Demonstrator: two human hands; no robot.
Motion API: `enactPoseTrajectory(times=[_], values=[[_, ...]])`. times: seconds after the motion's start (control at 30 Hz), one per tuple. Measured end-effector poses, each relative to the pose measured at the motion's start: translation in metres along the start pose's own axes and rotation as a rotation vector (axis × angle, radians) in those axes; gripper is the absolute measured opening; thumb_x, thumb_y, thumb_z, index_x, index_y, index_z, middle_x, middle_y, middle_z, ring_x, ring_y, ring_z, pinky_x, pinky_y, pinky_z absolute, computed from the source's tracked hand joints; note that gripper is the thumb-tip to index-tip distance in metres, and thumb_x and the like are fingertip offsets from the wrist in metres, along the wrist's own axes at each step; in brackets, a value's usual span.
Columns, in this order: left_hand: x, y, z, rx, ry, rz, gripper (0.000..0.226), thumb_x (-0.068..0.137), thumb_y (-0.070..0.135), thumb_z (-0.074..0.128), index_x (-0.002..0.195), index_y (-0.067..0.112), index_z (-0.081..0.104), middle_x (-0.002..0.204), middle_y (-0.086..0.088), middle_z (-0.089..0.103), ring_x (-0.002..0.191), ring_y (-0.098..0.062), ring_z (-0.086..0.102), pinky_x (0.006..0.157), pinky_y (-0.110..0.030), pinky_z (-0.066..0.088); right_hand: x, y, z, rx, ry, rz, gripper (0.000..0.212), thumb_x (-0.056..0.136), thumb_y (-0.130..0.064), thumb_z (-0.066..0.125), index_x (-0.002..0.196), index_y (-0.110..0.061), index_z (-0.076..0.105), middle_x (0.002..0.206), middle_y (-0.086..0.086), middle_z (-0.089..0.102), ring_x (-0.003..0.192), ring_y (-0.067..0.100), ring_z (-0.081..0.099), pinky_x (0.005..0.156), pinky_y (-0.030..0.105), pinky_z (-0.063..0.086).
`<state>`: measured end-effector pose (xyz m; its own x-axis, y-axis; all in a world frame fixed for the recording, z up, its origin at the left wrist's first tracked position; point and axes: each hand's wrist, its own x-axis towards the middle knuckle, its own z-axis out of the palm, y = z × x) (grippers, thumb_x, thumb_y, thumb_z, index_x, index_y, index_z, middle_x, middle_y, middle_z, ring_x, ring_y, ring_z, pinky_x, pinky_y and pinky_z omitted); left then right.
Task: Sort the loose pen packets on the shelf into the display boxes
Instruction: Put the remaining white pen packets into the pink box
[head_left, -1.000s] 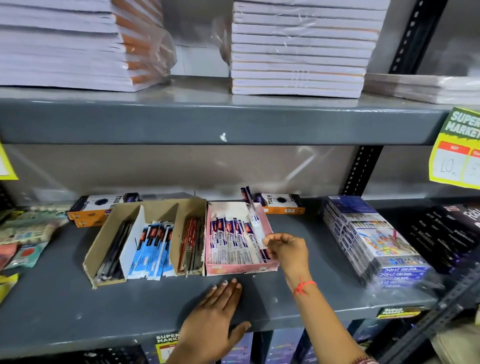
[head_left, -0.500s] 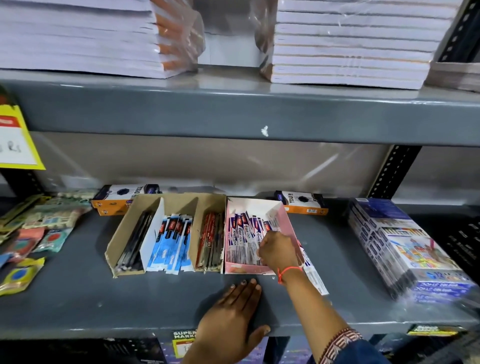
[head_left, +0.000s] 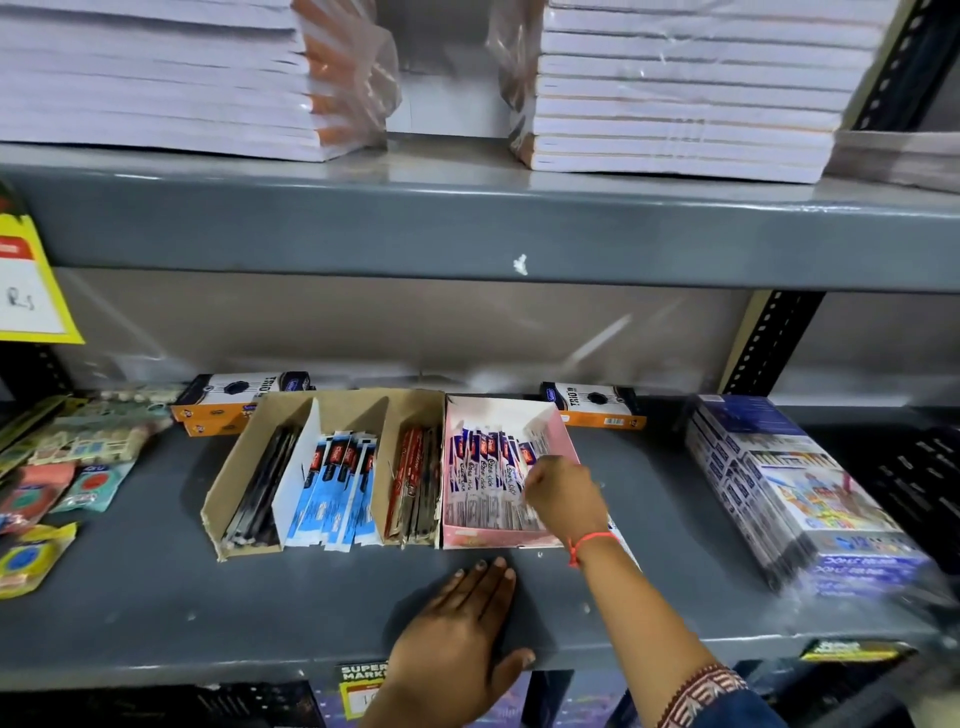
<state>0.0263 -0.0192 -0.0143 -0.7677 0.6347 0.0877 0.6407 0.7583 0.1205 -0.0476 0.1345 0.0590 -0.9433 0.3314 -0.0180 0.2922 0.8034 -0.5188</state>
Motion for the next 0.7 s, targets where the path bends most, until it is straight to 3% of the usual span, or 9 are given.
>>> enactPoseTrajectory(times=[0.07,0.17,0.23,0.33,0.5,0.7], values=[[-0.001,0.001,-0.003,0.035,0.005,-0.021,0.073,0.091,0.062,0.008,0.111,0.027,0.069,0.116,0.011,0.067,0.105,-0.003,0.063,0.097,-0.020,0.035,0.000,0.014,-0.015,0.090,0.136,0.108,0.028,0.088,-0.006,0.038,0.097,-0.003,0.065,0.100,0.021,0.070,0.091,0.037,0.065,0.070,0.032,0.049],[-0.002,0.001,-0.006,0.108,-0.019,-0.033,0.073,0.091,0.060,0.007,0.114,0.026,0.068,0.119,0.010,0.066,0.106,-0.005,0.062,0.106,-0.025,0.023,-0.004,0.049,-0.033,0.175,0.230,0.270,0.025,0.088,-0.009,0.040,0.099,-0.003,0.061,0.110,0.026,0.066,0.098,0.041,0.062,0.071,0.031,0.039],[-0.002,0.001,-0.008,0.123,-0.046,-0.038,0.073,0.092,0.060,0.008,0.115,0.024,0.067,0.119,0.008,0.066,0.107,-0.007,0.063,0.106,-0.025,0.009,-0.011,0.067,-0.037,0.134,0.149,0.296,0.023,0.089,-0.012,0.046,0.103,0.000,0.059,0.113,0.028,0.065,0.102,0.041,0.062,0.077,0.035,0.046],[-0.001,0.003,-0.006,0.142,-0.002,-0.025,0.075,0.092,0.059,0.006,0.114,0.022,0.068,0.118,0.007,0.067,0.106,-0.009,0.063,0.107,-0.024,0.006,-0.021,0.080,-0.031,0.000,-0.032,0.287,0.028,0.086,-0.015,0.055,0.110,0.000,0.055,0.116,0.024,0.065,0.108,0.038,0.062,0.087,0.038,0.050],[-0.001,0.003,-0.006,0.118,-0.033,-0.041,0.071,0.092,0.060,0.012,0.114,0.022,0.068,0.118,0.007,0.067,0.105,-0.008,0.063,0.106,-0.025,0.005,-0.019,0.082,-0.024,-0.040,-0.044,0.284,0.031,0.088,-0.003,0.042,0.116,0.000,0.056,0.122,0.023,0.063,0.113,0.038,0.060,0.091,0.038,0.050],[-0.002,0.004,-0.008,0.123,-0.033,-0.021,0.065,0.084,0.065,0.027,0.110,0.025,0.070,0.115,0.009,0.068,0.103,-0.007,0.065,0.107,-0.023,0.004,-0.011,0.087,-0.023,0.082,-0.124,0.354,0.028,0.081,-0.002,0.048,0.106,0.006,0.059,0.110,0.026,0.065,0.106,0.039,0.062,0.087,0.037,0.050]])
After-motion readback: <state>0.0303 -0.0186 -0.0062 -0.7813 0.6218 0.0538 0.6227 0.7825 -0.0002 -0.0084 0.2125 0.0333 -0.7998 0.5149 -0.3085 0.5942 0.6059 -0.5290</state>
